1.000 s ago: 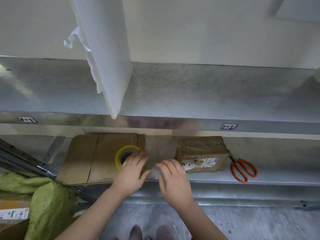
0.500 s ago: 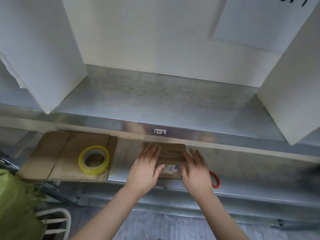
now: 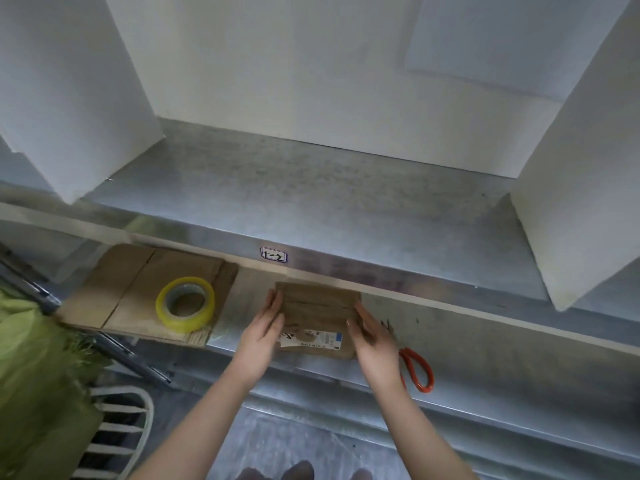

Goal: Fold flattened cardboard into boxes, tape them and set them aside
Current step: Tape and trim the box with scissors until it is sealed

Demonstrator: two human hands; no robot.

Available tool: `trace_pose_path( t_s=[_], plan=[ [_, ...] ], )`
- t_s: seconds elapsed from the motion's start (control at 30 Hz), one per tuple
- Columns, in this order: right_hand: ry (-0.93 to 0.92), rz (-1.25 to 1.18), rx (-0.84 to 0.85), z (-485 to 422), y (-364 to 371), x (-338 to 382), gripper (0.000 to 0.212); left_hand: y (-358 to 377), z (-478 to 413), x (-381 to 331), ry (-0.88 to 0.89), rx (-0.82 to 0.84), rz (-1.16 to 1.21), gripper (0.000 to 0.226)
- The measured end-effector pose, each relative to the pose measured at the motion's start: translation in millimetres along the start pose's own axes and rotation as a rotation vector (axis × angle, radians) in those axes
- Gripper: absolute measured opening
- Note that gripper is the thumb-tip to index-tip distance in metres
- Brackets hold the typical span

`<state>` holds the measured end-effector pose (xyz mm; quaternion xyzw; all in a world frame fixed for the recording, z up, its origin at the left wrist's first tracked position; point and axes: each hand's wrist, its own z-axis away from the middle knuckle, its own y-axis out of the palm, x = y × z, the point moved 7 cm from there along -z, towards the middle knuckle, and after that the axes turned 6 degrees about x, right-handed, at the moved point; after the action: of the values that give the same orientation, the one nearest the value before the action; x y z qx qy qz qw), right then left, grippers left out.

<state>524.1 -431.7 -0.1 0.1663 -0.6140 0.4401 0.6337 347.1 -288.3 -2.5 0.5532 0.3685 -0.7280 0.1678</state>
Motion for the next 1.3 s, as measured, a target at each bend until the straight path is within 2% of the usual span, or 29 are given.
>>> trace_pose_path(
  t_s=[0.1, 0.23, 0.33, 0.4, 0.5, 0.6, 0.63, 0.73, 0.87, 0.93, 1.03, 1.1, 1.17, 1.23, 1.3],
  plan=[
    [-0.008, 0.077, -0.086, -2.8, -3.1, 8.3, 0.026, -10.7, 0.4, 7.8, -0.025, -0.012, 0.052, 0.029],
    [-0.033, 0.195, -0.187, -7.2, -0.9, 7.4, 0.024, -17.9, -12.7, 1.7, -0.064, -0.109, 0.039, 0.014],
    [-0.05, 0.258, -0.147, -11.6, 2.8, 3.0, 0.032, -24.0, -26.1, -8.3, -0.039, -0.129, -0.015, 0.028],
    [-0.093, 0.325, -0.081, -11.0, 7.4, 8.2, 0.037, -25.7, -32.5, -6.3, -0.07, -0.007, 0.026, 0.039],
    [-0.094, 0.471, 0.051, -9.5, 17.9, 15.2, 0.043, -16.4, -28.9, -1.5, -0.142, 0.207, 0.171, 0.035],
    [-0.083, 0.584, 0.13, -11.5, 23.9, 18.3, 0.044, -13.2, -16.8, 6.4, -0.179, 0.216, 0.223, 0.039],
    [-0.089, 0.6, 0.156, -11.8, 24.9, 19.6, 0.043, -13.7, -12.9, 11.1, -0.18, 0.228, 0.189, 0.047],
    [-0.05, 0.484, 0.231, -15.8, 25.3, 20.6, 0.039, -17.1, -0.9, 18.4, -0.185, 0.291, 0.12, 0.07],
    [0.007, 0.423, 0.293, -23.9, 30.3, 25.5, 0.036, -27.8, -1.0, 14.0, -0.105, 0.282, -0.049, 0.069],
    [-0.003, 0.497, 0.257, -26.9, 34.1, 26.2, 0.036, -30.3, -4.0, 11.5, -0.084, 0.234, -0.07, 0.071],
    [-0.127, 0.596, 0.02, -18.7, 34.7, 33.0, 0.037, -23.8, 0.3, 5.4, -0.06, 0.184, -0.12, 0.081],
    [-0.195, 0.527, -0.172, -4.6, 31.4, 34.2, 0.036, -16.8, 7.9, -0.2, -0.041, 0.142, -0.144, 0.087],
    [-0.176, 0.425, -0.236, 5.3, 32.2, 22.1, 0.05, -8.7, 16.1, -1.9, -0.029, 0.104, -0.161, 0.088],
    [-0.072, 0.2, -0.023, 9.7, 50.4, 3.3, 0.065, 2.5, 23.2, -1.9, 0.02, 0.112, -0.247, 0.087],
    [-0.013, -0.012, 0.21, 17.9, 71.4, -7.2, 0.089, 14.5, 31.2, -0.6, 0.067, 0.209, -0.285, 0.085]
  ],
)
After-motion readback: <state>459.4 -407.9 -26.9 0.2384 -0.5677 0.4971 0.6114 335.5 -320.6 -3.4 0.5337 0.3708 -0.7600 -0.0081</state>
